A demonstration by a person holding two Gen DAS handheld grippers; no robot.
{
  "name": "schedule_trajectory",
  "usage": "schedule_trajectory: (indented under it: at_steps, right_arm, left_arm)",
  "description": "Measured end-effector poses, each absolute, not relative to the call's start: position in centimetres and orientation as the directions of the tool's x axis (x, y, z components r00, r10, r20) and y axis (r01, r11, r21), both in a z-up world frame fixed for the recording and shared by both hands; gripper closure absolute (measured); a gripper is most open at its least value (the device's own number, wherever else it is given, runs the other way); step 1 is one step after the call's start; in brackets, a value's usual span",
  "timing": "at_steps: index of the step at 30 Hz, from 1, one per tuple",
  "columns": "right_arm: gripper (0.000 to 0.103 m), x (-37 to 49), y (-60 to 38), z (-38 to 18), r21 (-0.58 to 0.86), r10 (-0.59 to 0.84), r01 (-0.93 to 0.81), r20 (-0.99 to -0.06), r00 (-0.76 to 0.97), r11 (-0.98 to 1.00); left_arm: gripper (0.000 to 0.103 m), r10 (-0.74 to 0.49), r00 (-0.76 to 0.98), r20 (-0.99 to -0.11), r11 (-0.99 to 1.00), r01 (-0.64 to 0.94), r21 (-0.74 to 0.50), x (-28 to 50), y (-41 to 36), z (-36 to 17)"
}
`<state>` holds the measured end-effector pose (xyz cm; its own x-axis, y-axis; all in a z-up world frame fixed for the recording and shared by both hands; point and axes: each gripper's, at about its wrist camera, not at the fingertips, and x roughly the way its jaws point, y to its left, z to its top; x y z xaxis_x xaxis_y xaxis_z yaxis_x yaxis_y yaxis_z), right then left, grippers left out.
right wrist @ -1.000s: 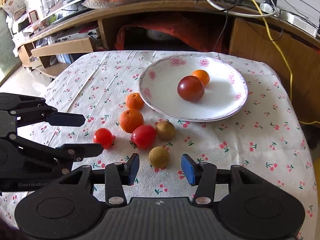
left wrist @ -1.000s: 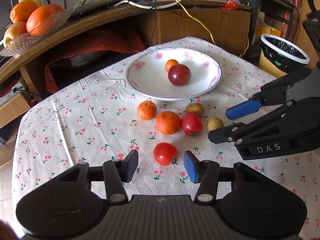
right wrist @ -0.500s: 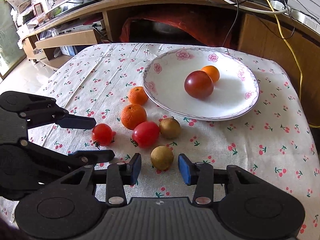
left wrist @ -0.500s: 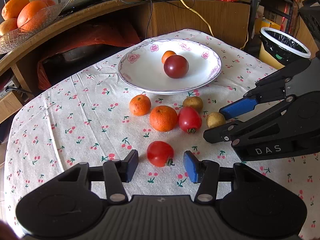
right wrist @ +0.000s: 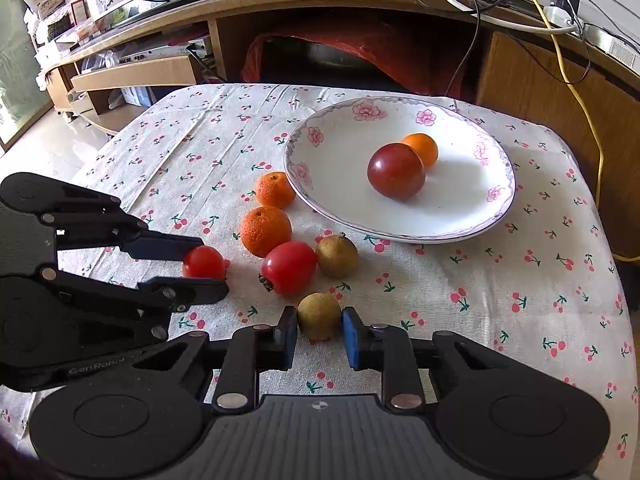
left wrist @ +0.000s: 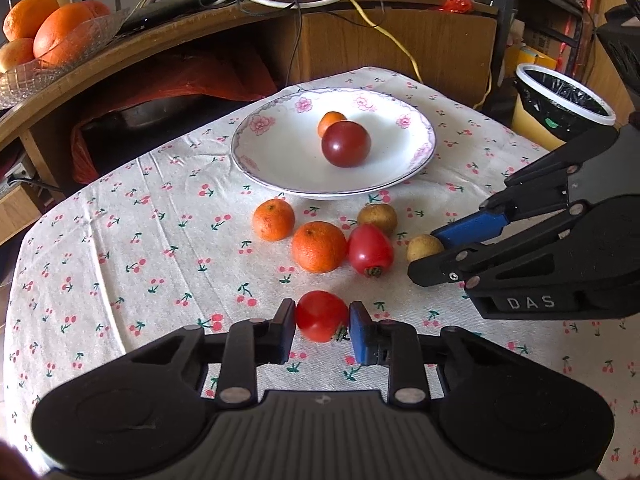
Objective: Organize fruits
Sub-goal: 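Grasp a small brown round fruit with the right tool while the left tool reaches a red tomato, then close the left tool on the red tomato while the right tool holds the brown fruit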
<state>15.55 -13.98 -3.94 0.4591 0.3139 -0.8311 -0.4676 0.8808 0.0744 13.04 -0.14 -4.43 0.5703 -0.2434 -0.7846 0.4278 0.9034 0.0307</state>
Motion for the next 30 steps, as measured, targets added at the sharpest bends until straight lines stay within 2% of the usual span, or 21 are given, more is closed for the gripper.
schedule_trajectory:
  at_steps: [7, 13, 18, 22, 24, 30]
  right_arm:
    - [0.083, 14.5, -14.3, -3.4, 0.07, 0.308, -0.468, -0.836, 0.455, 0.881]
    - [0.083, 13.6, -14.7, -3.9, 0.047, 0.294, -0.487, -0.846, 0.444, 0.872]
    - [0.08, 13.8, -14.8, -3.9, 0.049, 0.301, -0.493, -0.842, 0.447, 0.869]
    - [0.078, 13.7, -14.9, -3.9, 0.052, 0.306, -0.498, -0.842, 0.444, 0.866]
    - [0.074, 13.7, -14.9, -3.9, 0.042, 0.302, -0.505, -0.843, 0.445, 0.862]
    - [0.073, 13.6, -14.7, -3.8, 0.027, 0.295, -0.512, -0.843, 0.45, 0.859]
  left_arm:
    - [0.066, -0.268, 0.554, -0.788, 0.89, 0.457, 0.019, 12.3, -0.1, -4.2]
    - [0.065, -0.252, 0.556, -0.792, 0.878, 0.476, 0.054, 12.0, -0.7, -4.6]
    - [0.06, -0.243, 0.558, -0.793, 0.877, 0.477, 0.067, 12.0, -0.6, -4.8]
    - [0.049, -0.233, 0.567, -0.79, 0.875, 0.477, 0.084, 11.9, -0.3, -4.9]
    - [0.044, -0.229, 0.572, -0.787, 0.875, 0.475, 0.09, 11.8, -0.1, -4.9]
    - [0.044, -0.236, 0.577, -0.782, 0.877, 0.473, 0.084, 11.4, 0.3, -4.9]
